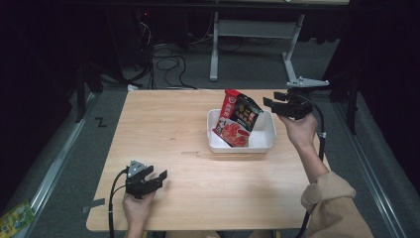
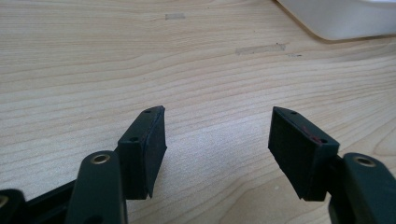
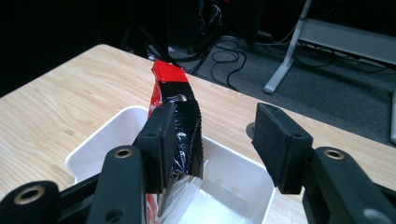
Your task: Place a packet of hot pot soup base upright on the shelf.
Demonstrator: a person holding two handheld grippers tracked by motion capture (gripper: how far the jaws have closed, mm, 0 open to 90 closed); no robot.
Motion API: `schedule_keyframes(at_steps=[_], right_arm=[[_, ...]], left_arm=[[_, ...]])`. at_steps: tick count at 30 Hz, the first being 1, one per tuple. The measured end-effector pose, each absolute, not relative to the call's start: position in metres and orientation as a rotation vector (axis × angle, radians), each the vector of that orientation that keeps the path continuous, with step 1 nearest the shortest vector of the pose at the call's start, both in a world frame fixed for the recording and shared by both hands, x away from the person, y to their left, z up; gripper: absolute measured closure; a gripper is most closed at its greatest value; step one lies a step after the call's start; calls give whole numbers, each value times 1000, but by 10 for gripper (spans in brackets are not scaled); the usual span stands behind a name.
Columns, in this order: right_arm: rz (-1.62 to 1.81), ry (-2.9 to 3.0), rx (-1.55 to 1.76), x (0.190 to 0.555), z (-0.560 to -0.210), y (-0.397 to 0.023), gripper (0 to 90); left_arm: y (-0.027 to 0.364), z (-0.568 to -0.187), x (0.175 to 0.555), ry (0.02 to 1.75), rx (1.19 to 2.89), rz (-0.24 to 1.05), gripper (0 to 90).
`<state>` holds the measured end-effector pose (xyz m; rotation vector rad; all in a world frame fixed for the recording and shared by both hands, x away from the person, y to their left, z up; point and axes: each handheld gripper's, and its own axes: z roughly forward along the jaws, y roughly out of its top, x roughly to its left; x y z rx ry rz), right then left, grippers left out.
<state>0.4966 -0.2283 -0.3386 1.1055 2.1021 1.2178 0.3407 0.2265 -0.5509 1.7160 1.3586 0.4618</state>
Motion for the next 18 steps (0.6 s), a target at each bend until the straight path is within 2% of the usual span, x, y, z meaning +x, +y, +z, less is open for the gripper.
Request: schedule_keyframes(at_steps=[18], right_arm=[[1244, 2075, 1087, 472, -334, -257, 498]], left_arm=[[227, -551, 341, 1360, 1716, 462, 372]])
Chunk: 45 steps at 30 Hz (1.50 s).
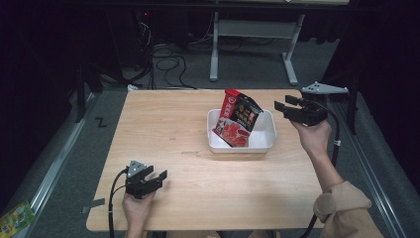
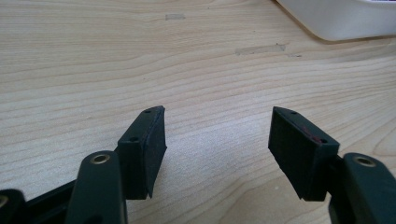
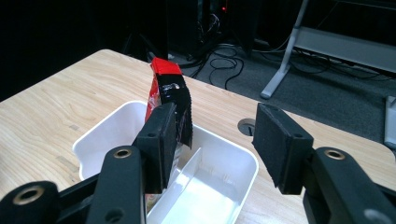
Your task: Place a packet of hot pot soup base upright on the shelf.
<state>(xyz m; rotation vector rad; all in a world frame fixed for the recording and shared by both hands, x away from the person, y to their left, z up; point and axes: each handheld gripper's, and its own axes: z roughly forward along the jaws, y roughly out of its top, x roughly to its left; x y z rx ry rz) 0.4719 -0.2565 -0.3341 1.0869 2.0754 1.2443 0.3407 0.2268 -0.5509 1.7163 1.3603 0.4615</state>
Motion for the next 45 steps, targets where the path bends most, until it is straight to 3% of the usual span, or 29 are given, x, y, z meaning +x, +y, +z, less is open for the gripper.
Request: schedule_keyframes(at_steps=[22, 45], right_arm=[[1319, 2022, 1078, 434, -333, -289, 491], [1375, 1967, 1150, 396, -360, -334, 491]], left_arm=[[228, -551, 340, 1357, 1700, 459, 370], [227, -551, 340, 1356, 1712, 461, 369]])
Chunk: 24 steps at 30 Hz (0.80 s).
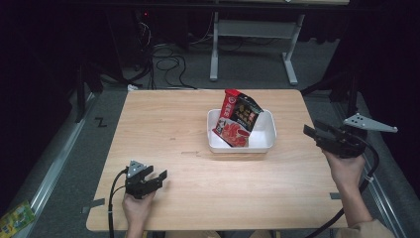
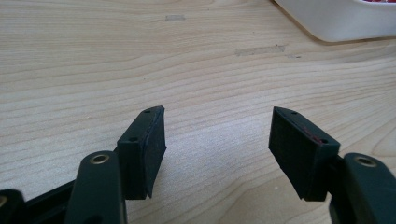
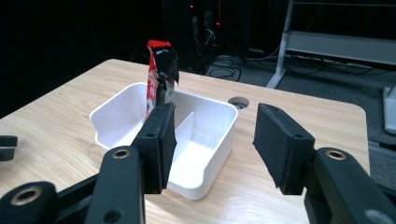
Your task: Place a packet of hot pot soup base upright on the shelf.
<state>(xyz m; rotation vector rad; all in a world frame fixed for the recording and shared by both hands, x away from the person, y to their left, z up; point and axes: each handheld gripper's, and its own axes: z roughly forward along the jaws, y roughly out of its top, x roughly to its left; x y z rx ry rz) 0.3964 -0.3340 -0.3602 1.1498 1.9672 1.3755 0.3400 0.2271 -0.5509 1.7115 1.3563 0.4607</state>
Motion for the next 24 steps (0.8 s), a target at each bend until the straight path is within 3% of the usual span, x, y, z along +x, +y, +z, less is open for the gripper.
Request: schedule_keyframes(at_steps=[24], right_arm=[[1406, 1928, 1211, 367, -396, -354, 490]], left_arm=[[226, -551, 340, 1360, 1717, 462, 368]])
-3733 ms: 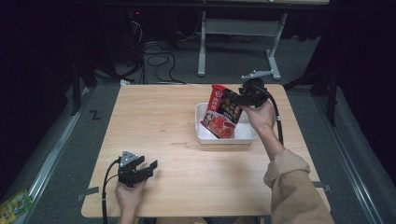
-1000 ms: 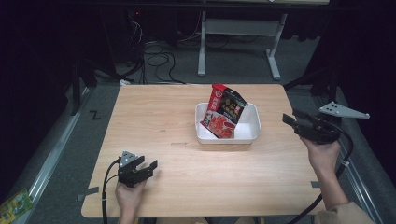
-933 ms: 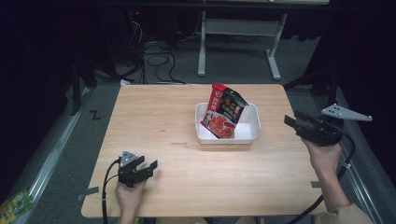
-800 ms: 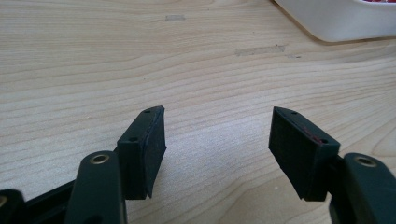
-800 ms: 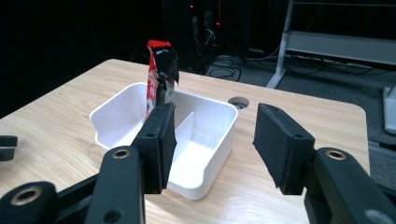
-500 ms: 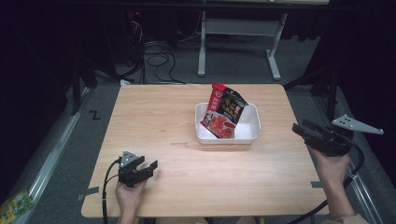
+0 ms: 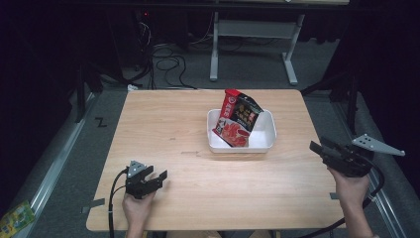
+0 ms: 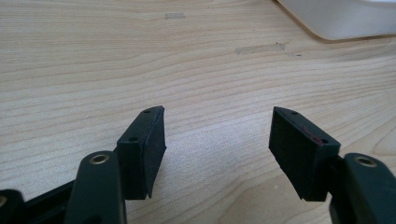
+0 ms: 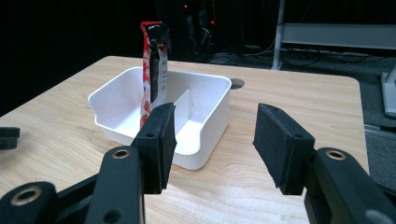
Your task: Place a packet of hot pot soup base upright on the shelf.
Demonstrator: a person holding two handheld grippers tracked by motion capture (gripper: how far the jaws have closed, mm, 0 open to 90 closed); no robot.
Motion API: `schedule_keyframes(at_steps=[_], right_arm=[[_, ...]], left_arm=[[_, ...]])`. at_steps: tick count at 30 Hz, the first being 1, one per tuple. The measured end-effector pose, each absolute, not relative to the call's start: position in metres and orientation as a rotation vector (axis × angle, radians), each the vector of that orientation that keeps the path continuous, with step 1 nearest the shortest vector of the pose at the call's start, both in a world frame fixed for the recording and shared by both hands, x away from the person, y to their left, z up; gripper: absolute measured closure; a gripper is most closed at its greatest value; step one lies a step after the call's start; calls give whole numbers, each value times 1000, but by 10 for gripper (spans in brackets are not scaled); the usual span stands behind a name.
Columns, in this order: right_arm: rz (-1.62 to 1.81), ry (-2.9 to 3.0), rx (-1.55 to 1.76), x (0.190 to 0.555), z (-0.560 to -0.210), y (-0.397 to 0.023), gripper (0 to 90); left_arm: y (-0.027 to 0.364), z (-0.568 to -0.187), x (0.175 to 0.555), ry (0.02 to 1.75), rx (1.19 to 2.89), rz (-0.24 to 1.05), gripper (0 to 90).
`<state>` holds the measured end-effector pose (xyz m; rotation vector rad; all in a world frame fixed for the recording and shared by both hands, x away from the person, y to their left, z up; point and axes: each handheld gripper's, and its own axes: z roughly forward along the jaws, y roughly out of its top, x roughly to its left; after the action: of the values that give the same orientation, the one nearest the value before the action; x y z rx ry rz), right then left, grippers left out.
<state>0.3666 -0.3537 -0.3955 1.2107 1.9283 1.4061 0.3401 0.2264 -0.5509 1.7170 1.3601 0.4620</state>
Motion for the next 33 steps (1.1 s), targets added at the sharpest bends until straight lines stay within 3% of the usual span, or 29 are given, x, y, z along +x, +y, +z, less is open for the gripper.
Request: schedule_keyframes(at_steps=[33], right_arm=[[1374, 2040, 1246, 361, -458, -323, 491]], left_arm=[[226, -551, 340, 1365, 1718, 468, 369]])
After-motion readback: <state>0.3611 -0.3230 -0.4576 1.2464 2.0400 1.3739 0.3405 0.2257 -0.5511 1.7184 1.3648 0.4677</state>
